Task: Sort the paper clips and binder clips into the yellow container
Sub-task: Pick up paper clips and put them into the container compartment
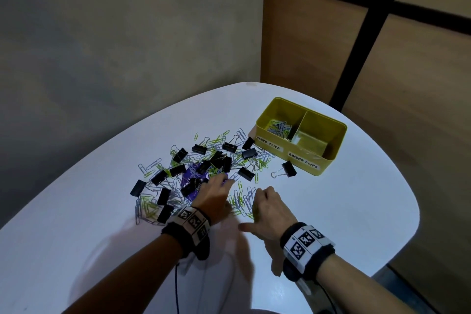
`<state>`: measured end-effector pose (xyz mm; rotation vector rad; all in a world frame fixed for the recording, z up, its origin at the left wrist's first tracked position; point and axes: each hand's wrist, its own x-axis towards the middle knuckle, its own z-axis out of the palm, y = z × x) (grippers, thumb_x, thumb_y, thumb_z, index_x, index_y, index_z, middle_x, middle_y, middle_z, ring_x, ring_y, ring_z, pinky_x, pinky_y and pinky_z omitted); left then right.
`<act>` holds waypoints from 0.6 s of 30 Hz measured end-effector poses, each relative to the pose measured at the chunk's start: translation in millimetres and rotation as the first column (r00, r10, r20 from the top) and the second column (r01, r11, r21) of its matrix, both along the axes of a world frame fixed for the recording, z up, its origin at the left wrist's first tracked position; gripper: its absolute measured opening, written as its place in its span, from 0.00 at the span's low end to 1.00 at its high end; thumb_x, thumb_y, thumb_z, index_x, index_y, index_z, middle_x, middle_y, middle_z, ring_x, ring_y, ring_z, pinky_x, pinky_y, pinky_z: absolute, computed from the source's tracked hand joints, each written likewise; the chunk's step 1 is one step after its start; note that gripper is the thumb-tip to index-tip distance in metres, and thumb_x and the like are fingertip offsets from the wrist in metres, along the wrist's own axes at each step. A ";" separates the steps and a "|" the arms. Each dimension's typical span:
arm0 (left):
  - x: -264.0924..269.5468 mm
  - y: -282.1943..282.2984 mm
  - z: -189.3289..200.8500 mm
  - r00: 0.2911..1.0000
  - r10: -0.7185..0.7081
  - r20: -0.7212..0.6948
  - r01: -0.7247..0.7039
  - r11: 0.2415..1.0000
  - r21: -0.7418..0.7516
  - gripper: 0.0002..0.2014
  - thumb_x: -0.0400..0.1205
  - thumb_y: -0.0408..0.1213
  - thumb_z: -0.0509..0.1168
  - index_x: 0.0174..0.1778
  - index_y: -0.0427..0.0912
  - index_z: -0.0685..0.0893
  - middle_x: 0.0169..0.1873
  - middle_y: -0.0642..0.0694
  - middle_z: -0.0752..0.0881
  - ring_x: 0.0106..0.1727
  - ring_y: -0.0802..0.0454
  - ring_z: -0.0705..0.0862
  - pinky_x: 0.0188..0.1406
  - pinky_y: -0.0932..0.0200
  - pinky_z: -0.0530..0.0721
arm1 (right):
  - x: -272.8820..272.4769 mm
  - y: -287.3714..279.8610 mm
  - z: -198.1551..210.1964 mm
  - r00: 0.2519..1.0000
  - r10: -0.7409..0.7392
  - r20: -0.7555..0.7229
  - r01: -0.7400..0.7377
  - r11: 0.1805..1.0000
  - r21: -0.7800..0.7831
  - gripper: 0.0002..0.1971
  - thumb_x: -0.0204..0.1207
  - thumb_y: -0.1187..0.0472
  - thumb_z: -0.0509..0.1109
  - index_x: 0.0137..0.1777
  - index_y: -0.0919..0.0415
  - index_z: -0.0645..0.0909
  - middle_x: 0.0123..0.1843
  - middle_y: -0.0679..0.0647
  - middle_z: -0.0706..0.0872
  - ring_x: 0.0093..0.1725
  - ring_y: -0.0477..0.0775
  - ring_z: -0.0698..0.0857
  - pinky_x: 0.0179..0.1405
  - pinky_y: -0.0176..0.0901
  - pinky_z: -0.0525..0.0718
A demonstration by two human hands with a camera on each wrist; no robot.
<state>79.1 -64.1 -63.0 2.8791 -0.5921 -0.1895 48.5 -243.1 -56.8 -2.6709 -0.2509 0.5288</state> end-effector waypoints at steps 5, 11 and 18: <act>1.2 -2.3 11.1 0.995 -0.100 -0.011 0.100 0.989 0.112 0.17 0.73 0.35 0.65 0.58 0.40 0.81 0.57 0.42 0.79 0.62 0.43 0.76 0.54 0.49 0.68 | -1.2 19.9 -4.0 0.998 0.029 0.059 -0.031 0.999 0.032 0.36 0.66 0.43 0.77 0.67 0.63 0.68 0.62 0.59 0.70 0.63 0.61 0.73 0.61 0.52 0.78; 5.8 7.8 13.7 0.979 -0.150 -0.138 0.170 0.974 0.147 0.35 0.73 0.54 0.69 0.75 0.48 0.68 0.74 0.40 0.68 0.75 0.41 0.66 0.66 0.41 0.70 | -2.2 14.1 -6.0 0.996 -0.044 0.083 0.038 0.997 0.067 0.26 0.70 0.49 0.76 0.62 0.62 0.74 0.62 0.58 0.72 0.63 0.59 0.74 0.62 0.48 0.77; -1.6 -7.8 17.4 0.979 -0.201 -0.033 0.202 0.933 0.297 0.13 0.59 0.43 0.79 0.34 0.46 0.84 0.34 0.49 0.86 0.40 0.48 0.85 0.39 0.60 0.80 | 4.9 17.7 1.4 0.991 0.034 0.127 -0.031 0.999 -0.021 0.05 0.76 0.61 0.68 0.47 0.62 0.83 0.53 0.60 0.81 0.52 0.63 0.82 0.41 0.45 0.74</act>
